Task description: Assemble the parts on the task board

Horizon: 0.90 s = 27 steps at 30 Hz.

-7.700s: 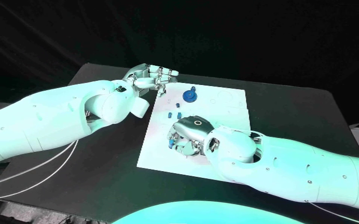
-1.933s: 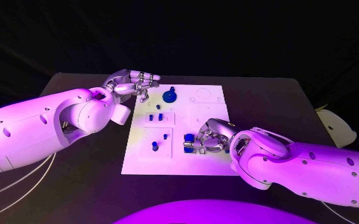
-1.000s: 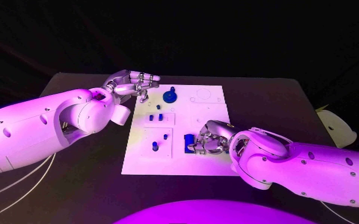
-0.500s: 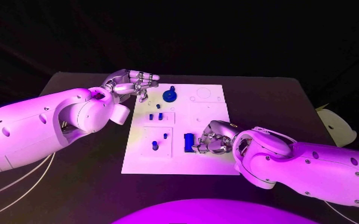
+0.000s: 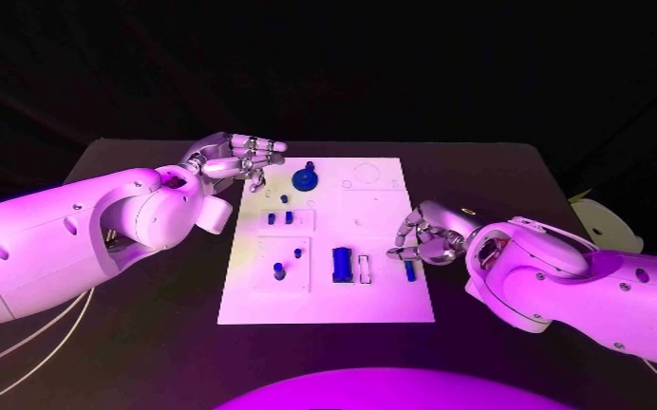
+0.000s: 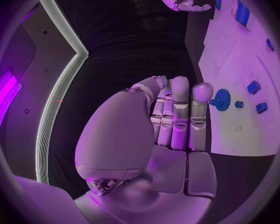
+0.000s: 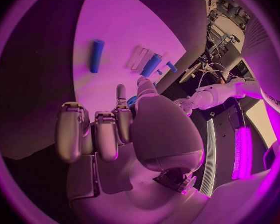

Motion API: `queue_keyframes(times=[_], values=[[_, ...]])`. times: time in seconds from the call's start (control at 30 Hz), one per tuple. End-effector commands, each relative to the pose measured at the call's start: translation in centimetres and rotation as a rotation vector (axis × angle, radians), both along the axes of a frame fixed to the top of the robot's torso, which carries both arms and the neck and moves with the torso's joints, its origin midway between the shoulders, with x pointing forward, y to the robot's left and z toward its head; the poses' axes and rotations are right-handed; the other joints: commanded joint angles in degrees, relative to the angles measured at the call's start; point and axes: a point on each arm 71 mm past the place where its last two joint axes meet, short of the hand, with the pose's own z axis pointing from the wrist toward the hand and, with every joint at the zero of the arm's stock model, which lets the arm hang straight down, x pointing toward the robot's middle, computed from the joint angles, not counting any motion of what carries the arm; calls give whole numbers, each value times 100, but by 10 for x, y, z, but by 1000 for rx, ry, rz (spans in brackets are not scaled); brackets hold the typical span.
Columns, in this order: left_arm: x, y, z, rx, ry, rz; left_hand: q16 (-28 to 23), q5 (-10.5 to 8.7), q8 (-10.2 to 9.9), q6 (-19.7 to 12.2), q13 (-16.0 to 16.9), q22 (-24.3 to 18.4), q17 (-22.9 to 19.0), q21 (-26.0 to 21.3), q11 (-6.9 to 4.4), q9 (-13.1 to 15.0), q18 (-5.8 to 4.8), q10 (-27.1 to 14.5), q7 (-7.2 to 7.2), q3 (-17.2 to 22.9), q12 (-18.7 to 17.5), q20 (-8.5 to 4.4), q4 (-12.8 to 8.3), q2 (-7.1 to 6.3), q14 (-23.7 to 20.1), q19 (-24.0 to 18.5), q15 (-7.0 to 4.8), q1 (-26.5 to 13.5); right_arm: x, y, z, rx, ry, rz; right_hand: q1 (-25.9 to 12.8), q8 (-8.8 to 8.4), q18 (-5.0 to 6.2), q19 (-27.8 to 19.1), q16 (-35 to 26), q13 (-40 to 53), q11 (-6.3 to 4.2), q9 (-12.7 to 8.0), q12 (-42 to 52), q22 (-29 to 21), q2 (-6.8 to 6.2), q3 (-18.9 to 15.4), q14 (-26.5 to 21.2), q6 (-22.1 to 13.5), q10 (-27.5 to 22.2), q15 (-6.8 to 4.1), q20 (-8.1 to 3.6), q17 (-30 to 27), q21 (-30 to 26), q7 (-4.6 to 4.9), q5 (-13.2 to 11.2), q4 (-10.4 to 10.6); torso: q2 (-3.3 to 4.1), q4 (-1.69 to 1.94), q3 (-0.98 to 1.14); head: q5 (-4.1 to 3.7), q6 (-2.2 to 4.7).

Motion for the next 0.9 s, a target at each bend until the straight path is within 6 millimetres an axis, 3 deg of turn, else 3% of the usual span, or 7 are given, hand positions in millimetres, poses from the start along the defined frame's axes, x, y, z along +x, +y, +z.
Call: queue_keyframes(times=[0.03,0.23,0.9], values=[[-1,-3,1,-13,-1,-17,-32,7,36,-6,6,-9,-6,-21,15,-9,106,-44,21,-9,34,16,-15,43,-37,-3,-5,-3,0,-8,2,-60,-48,46,67,-36,-66,183,-13,316,34,-20,-13,1193,19,-12,475,12,19,42,35,864,58,32,-46,-17,-1,-29,-2,-54,7],[-1,-4,0,-14,-1,-19,-32,6,36,-7,6,-9,-7,-20,16,-9,106,-44,21,-10,34,16,-15,42,-37,-3,-5,-4,-3,-24,-4,-129,-53,24,100,-30,-73,200,-4,331,10,-39,0,1206,37,-31,480,161,34,31,39,887,109,-6,-73,7,-2,-63,11,-60,2],[-1,-3,-1,-13,2,-20,-32,6,36,-7,6,-9,-7,-20,16,-9,106,-44,21,-10,34,16,-15,42,-37,-3,-5,-4,-11,-17,-34,-167,18,-1,-18,-46,-80,217,9,421,-40,-46,92,1217,24,-170,486,345,101,-12,8,917,152,-63,116,213,1,-52,2,-24,-36]])
